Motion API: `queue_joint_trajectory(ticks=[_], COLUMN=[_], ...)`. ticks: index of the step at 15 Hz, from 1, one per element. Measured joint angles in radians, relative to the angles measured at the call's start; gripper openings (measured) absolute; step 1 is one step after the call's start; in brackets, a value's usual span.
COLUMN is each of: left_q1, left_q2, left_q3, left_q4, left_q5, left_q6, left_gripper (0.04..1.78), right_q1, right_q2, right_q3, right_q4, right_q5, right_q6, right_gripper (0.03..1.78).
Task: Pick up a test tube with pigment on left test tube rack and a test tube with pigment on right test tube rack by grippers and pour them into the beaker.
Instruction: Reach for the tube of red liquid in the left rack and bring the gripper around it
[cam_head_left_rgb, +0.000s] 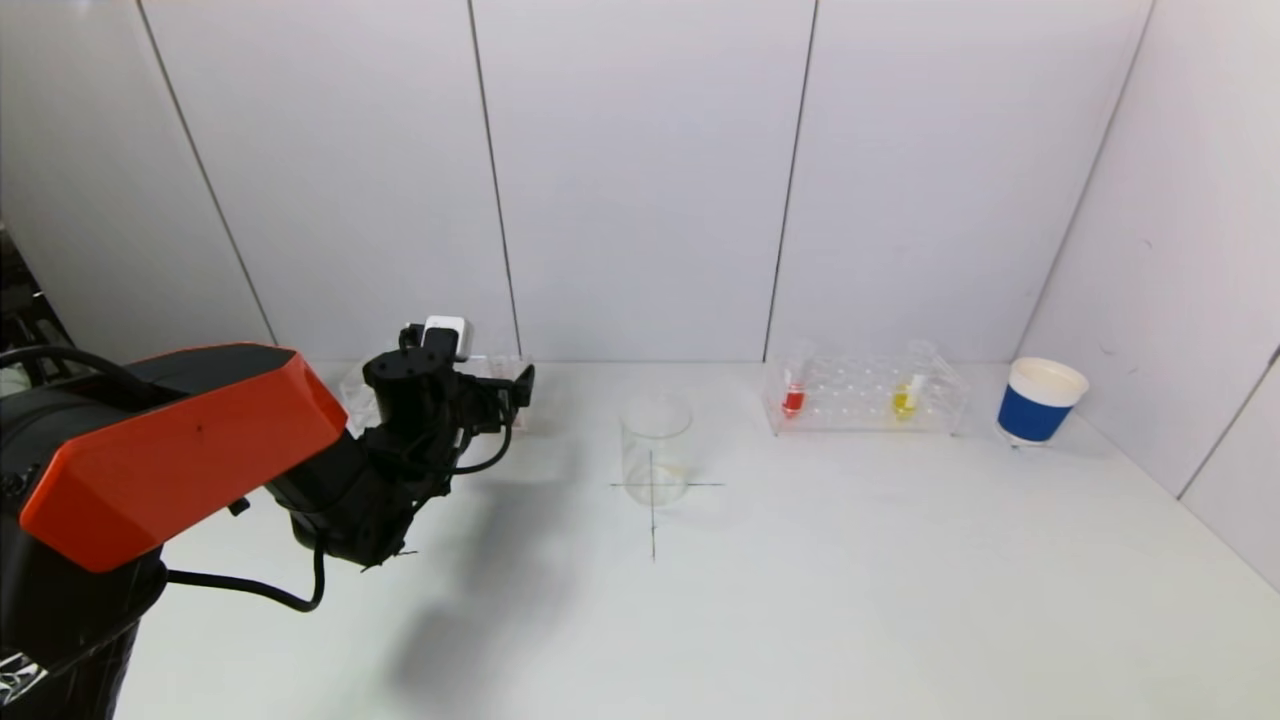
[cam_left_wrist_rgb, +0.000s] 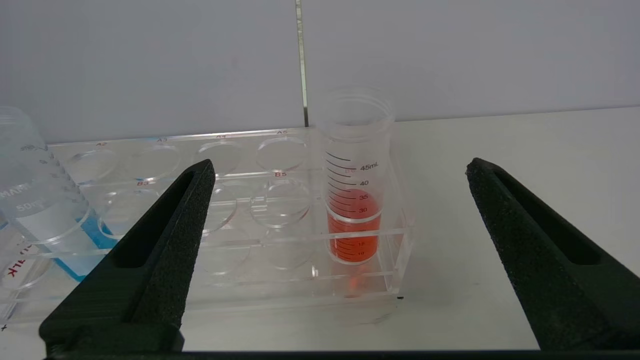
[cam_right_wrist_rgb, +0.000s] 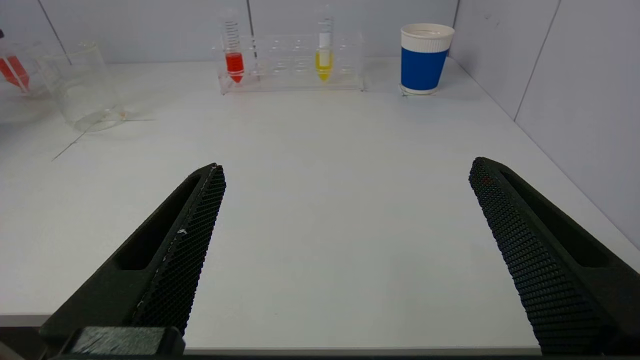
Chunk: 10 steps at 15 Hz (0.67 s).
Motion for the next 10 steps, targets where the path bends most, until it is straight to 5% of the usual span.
queue_joint_trajectory(ticks=[10], left_q1=[0.001], left_q2=[0.011], left_q3=[-0.028], left_q4=[0.023], left_q5=[0.0], left_q6=[0.002], left_gripper=[1.76], right_q1=[0.0], right_q2=[0.0], right_q3=[0.0], right_q4=[0.0], right_q5=[0.0], right_q6=[0.0], right_gripper=[1.77])
